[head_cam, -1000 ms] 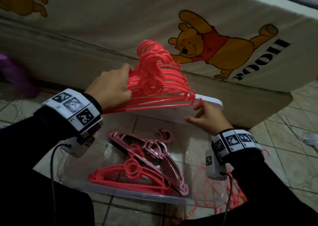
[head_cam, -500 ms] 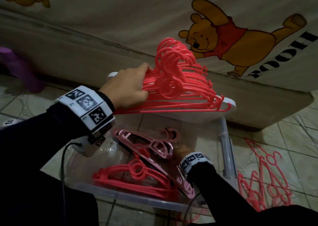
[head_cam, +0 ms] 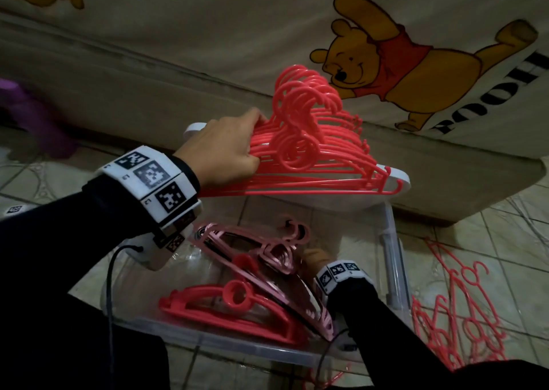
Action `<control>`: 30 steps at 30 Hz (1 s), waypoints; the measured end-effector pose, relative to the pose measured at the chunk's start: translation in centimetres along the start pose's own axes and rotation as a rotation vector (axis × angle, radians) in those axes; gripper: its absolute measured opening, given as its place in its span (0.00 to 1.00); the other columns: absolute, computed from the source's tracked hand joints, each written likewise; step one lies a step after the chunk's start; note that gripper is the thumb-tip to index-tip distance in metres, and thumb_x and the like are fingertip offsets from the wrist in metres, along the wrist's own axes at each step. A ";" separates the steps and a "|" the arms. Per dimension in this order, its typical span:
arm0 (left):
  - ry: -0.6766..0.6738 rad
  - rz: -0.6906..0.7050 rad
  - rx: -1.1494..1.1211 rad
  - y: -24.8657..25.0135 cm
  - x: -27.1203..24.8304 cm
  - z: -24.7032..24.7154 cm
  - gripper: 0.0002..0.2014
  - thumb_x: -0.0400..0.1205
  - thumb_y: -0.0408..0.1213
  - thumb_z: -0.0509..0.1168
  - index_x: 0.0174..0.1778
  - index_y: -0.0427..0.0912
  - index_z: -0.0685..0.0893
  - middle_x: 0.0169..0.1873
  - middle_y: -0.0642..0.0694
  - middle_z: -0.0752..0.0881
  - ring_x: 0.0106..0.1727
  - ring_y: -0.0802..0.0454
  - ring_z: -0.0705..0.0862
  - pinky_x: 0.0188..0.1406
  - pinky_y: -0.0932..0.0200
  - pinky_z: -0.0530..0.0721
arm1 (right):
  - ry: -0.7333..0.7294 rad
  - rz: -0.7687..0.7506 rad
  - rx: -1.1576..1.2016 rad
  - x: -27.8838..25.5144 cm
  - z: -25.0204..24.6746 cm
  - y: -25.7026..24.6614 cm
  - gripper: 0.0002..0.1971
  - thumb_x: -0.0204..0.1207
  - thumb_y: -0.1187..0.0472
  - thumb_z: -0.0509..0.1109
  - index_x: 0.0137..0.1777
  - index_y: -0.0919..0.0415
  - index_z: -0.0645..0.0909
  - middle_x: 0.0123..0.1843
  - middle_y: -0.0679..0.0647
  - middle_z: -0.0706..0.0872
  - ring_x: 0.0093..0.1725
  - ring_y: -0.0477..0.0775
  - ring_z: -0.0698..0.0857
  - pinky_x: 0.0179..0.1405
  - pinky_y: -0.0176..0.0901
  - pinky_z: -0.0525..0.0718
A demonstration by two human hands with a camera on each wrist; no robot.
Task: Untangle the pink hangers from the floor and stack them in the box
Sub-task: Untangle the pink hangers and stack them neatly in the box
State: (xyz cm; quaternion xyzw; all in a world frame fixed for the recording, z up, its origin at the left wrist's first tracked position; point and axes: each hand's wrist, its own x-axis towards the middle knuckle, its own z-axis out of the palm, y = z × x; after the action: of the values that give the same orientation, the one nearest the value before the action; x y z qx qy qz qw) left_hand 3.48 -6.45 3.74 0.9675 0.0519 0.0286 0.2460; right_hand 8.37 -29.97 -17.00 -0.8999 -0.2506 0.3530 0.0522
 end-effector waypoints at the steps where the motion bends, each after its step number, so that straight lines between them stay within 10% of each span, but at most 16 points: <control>1: -0.003 -0.006 0.005 0.1 0.0 -0.1 0.26 0.68 0.41 0.63 0.65 0.50 0.71 0.41 0.50 0.80 0.49 0.38 0.83 0.53 0.45 0.80 | 0.010 -0.009 -0.004 -0.4 -0.7 0.2 0.17 0.82 0.65 0.62 0.70 0.67 0.76 0.65 0.60 0.83 0.66 0.58 0.81 0.55 0.24 0.71; 6: -0.003 -0.036 0.013 0.6 -0.3 -0.4 0.30 0.64 0.47 0.58 0.65 0.53 0.70 0.44 0.51 0.81 0.52 0.38 0.84 0.56 0.41 0.80 | 0.036 0.024 0.015 -1.4 -3.7 0.0 0.17 0.81 0.66 0.63 0.69 0.65 0.77 0.65 0.60 0.83 0.64 0.59 0.81 0.37 0.21 0.72; 12: 0.027 -0.047 -0.008 0.9 -0.6 -0.8 0.31 0.61 0.48 0.56 0.64 0.55 0.70 0.46 0.50 0.83 0.52 0.39 0.84 0.57 0.40 0.81 | 0.169 0.152 -0.026 -0.9 -5.2 1.4 0.15 0.79 0.63 0.64 0.64 0.59 0.81 0.61 0.62 0.86 0.60 0.59 0.85 0.57 0.43 0.79; 25: -0.001 -0.047 0.015 0.8 -0.3 -0.3 0.30 0.62 0.47 0.57 0.63 0.54 0.70 0.42 0.52 0.81 0.50 0.38 0.84 0.57 0.40 0.80 | 0.093 0.183 -0.110 2.4 -0.2 2.5 0.15 0.78 0.69 0.60 0.62 0.63 0.81 0.59 0.65 0.86 0.57 0.64 0.86 0.52 0.48 0.82; 30: 0.009 -0.029 0.026 0.6 -0.1 -0.1 0.30 0.62 0.47 0.56 0.64 0.54 0.70 0.42 0.51 0.82 0.50 0.39 0.84 0.56 0.41 0.80 | 0.088 0.140 -0.041 3.5 1.5 1.9 0.15 0.79 0.59 0.64 0.64 0.60 0.81 0.64 0.58 0.84 0.62 0.57 0.83 0.49 0.34 0.76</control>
State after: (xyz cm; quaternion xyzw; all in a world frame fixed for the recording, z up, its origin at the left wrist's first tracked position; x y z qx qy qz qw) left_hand 3.46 -6.91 4.16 0.9696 0.0672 0.0287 0.2334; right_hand 10.33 -29.98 -20.79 -0.9308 -0.1916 0.3107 0.0201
